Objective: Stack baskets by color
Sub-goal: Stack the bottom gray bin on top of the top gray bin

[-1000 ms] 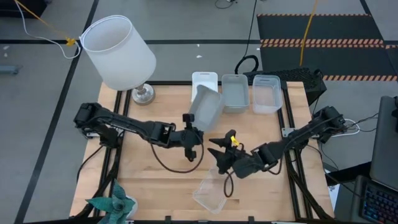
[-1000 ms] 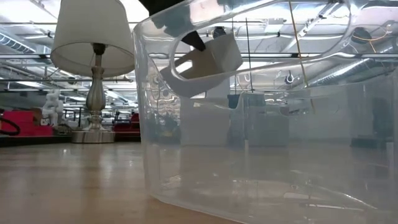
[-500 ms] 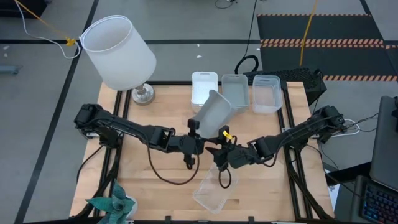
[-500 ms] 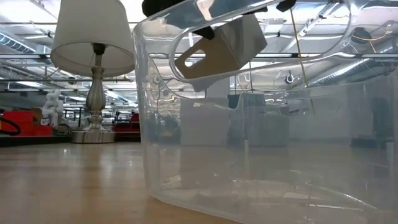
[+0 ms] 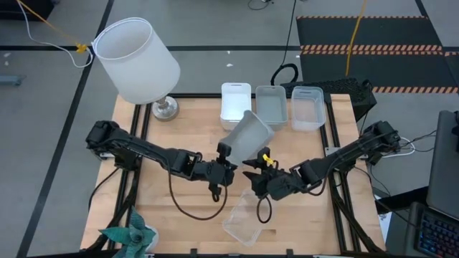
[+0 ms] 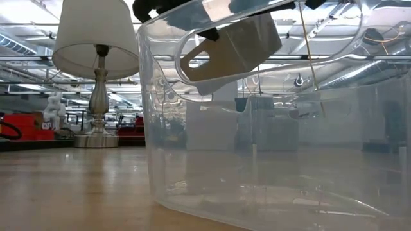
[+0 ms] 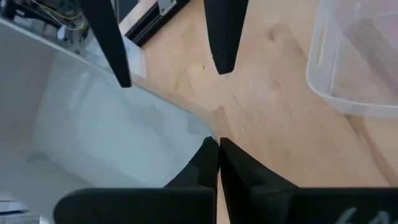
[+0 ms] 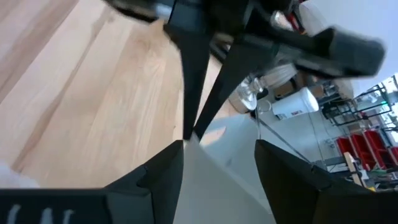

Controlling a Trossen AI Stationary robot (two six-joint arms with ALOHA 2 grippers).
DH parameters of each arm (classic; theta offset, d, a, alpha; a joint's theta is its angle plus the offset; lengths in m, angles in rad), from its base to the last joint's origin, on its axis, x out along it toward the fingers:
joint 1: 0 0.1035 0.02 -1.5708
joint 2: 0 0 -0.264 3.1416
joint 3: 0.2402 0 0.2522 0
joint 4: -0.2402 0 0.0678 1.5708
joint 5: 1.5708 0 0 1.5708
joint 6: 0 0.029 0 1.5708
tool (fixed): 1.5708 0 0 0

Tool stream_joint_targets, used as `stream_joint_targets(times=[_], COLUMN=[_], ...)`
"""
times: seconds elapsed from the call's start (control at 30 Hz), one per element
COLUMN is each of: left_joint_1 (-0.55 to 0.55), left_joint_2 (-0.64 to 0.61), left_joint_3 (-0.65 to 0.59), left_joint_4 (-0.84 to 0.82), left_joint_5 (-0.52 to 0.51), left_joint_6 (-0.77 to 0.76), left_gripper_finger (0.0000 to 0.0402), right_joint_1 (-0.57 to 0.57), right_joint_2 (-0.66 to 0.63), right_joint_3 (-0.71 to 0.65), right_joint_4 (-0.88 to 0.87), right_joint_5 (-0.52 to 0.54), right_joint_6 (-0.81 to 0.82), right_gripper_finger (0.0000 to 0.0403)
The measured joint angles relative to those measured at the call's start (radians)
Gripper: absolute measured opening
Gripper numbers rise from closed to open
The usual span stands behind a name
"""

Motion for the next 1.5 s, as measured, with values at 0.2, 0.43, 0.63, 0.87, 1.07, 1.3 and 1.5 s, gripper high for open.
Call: stream_joint_targets(times=[0.2, 0.43, 0.63, 0.87, 1.07, 1.3, 1.5], left_joint_1=[-0.004, -0.010, -0.017, -0.017, -0.018, -0.027, -0.073], left_joint_2=[0.007, 0.007, 0.007, 0.007, 0.007, 0.006, 0.003], left_joint_3=[0.000, 0.000, 0.000, 0.000, -0.001, 0.000, 0.000], left_joint_4=[0.007, 0.046, 0.055, 0.073, 0.120, 0.178, 0.212], left_joint_5=[0.014, 0.048, 0.051, 0.056, 0.106, 0.116, 0.116], left_joint_6=[0.038, 0.047, 0.094, 0.174, 0.223, 0.222, 0.180], left_gripper_finger=[0.0011, 0.0009, 0.0006, 0.0017, 0.0012, 0.0009, 0.0083], right_joint_1=[0.006, -0.003, -0.002, 0.000, 0.001, 0.000, 0.005], right_joint_2=[-0.006, -0.005, -0.005, -0.005, -0.005, -0.004, -0.004], right_joint_3=[0.005, 0.005, 0.006, 0.006, 0.006, 0.006, 0.006], right_joint_4=[-0.036, -0.065, -0.135, -0.166, -0.199, -0.214, -0.248], right_joint_5=[-0.002, -0.002, -0.005, -0.078, -0.096, -0.158, -0.163], right_joint_6=[0.011, 0.011, 0.012, 0.018, 0.018, -0.003, -0.071], right_gripper_finger=[0.0200, 0.0175, 0.0141, 0.0088, 0.0034, 0.0006, 0.0002])
